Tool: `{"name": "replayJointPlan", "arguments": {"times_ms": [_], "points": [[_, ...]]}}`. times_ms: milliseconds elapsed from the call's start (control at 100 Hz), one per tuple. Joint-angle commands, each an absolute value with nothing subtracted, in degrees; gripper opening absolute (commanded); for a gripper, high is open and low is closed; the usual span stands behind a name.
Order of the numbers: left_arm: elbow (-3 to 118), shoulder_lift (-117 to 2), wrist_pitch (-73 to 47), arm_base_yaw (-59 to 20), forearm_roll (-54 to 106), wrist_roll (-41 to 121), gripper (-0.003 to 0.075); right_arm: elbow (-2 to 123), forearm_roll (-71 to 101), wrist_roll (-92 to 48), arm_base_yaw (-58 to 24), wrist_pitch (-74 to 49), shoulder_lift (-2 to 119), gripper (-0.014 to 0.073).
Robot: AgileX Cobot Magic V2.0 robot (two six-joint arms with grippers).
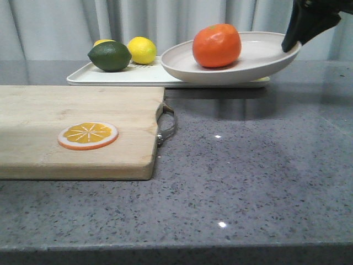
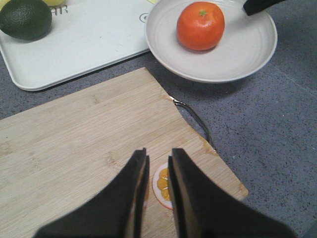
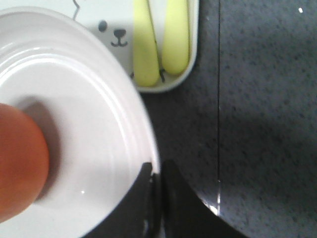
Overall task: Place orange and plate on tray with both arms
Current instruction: 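Grip the plate rim with the right gripper and lift it toward the tray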
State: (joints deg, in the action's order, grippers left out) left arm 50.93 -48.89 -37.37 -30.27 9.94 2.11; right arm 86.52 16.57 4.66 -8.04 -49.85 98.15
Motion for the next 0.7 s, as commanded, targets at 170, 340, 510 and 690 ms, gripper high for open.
{"name": "replayJointPlan", "arguments": {"times_ms": [170,340,510,690], "points": [[52.4,-48.5,-33.2,-30.1,10.8,1.9,0.0095,104.8,21.9,2.9,-7.8,-51.8,106.7,-0.0071],[52.4,-48.5,-33.2,-30.1,10.8,1.9,0.0095,116.9,24.1,2.9,-7.8,-54.2,114.6,-0.0071],[52.4,-48.5,-33.2,-30.1,10.8,1.9,0.0095,128.4,26.0,2.9,-7.8,-55.6,122.5,-0.0071],[52.4,-48.5,-33.1,-30.1,10.8,1.9,0.0095,138.0,28.4,2.9,-7.8,-56.7,129.2,-0.0071]]}}
